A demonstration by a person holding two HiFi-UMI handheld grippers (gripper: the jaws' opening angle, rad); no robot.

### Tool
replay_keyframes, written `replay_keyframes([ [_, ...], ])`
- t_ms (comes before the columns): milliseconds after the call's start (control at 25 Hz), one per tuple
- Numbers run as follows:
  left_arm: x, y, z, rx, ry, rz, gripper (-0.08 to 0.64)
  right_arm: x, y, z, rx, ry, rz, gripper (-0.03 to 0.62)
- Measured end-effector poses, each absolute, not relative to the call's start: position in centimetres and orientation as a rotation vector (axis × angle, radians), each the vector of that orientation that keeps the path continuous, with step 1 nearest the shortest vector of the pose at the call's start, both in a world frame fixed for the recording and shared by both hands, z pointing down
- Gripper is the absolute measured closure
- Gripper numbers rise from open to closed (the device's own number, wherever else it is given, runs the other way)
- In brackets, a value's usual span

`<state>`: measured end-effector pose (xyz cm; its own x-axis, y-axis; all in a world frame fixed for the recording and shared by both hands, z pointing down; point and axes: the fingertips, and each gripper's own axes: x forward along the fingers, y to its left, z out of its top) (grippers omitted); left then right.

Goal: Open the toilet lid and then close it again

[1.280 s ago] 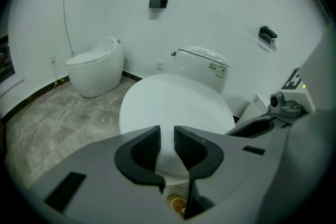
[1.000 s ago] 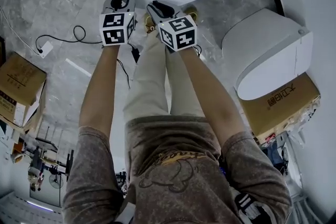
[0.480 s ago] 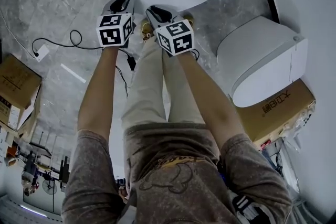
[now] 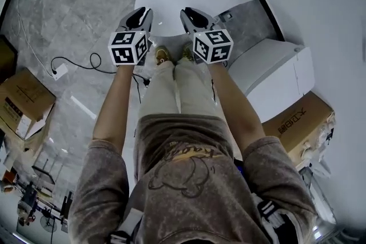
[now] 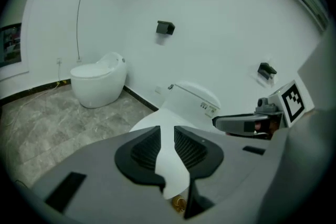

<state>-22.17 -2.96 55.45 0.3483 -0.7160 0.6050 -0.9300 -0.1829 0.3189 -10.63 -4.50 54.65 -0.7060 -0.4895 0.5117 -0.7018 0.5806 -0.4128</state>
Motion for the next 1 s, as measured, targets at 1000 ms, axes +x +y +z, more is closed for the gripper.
replay_keyframes([
  [1000,-16.4,3.4,23.2,2.366,-1.5,0.057,0.542,-1.8,0.5,23.1,1.021,-2.905,0.518,0.541],
])
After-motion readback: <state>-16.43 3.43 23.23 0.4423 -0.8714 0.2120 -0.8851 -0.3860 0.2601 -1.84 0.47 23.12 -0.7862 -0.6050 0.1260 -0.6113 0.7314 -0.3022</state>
